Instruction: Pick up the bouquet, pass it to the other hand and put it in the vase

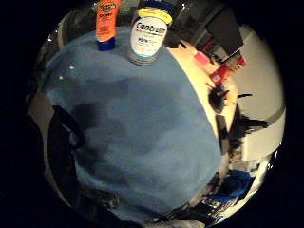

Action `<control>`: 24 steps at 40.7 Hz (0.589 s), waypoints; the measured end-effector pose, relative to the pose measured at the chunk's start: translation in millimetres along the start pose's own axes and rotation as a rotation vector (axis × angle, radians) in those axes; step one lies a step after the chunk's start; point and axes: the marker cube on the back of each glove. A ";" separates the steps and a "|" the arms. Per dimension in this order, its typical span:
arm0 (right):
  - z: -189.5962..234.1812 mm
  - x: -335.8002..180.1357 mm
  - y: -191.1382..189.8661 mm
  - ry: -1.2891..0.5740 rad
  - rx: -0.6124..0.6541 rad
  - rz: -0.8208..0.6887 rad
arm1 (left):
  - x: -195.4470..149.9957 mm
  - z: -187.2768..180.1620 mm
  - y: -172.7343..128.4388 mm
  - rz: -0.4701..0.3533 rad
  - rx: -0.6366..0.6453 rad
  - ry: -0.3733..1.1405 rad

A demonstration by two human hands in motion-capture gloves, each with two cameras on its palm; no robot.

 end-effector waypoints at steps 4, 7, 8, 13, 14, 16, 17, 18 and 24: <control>-14.8 -12.4 9.2 -0.188 -0.065 0.071 | 1.1 2.9 -6.3 0.001 -0.030 0.065; -30.9 -19.7 14.6 -0.279 -0.100 0.145 | 6.7 0.1 -11.3 0.012 -0.039 0.135; -35.8 -24.0 15.2 -0.319 -0.102 0.147 | 8.8 -1.4 -12.1 0.015 -0.041 0.155; -54.1 -44.5 12.6 -0.505 -0.092 0.135 | 23.9 -6.0 -22.5 0.034 -0.053 0.302; -53.9 -48.6 9.4 -0.559 -0.087 0.120 | 29.0 -6.5 -26.4 0.041 -0.059 0.359; -47.1 -56.3 0.4 -0.689 -0.067 0.055 | 40.1 -7.0 -34.2 0.056 -0.087 0.493; -43.5 -60.6 -3.2 -0.757 -0.056 0.017 | 45.5 -6.9 -38.0 0.061 -0.108 0.563; -42.2 -65.6 -4.8 -0.819 -0.048 -0.013 | 50.9 -7.2 -41.3 0.064 -0.128 0.629; -68.7 -99.3 6.2 -1.017 0.044 -0.168 | 79.3 -17.4 -56.4 0.076 -0.147 0.937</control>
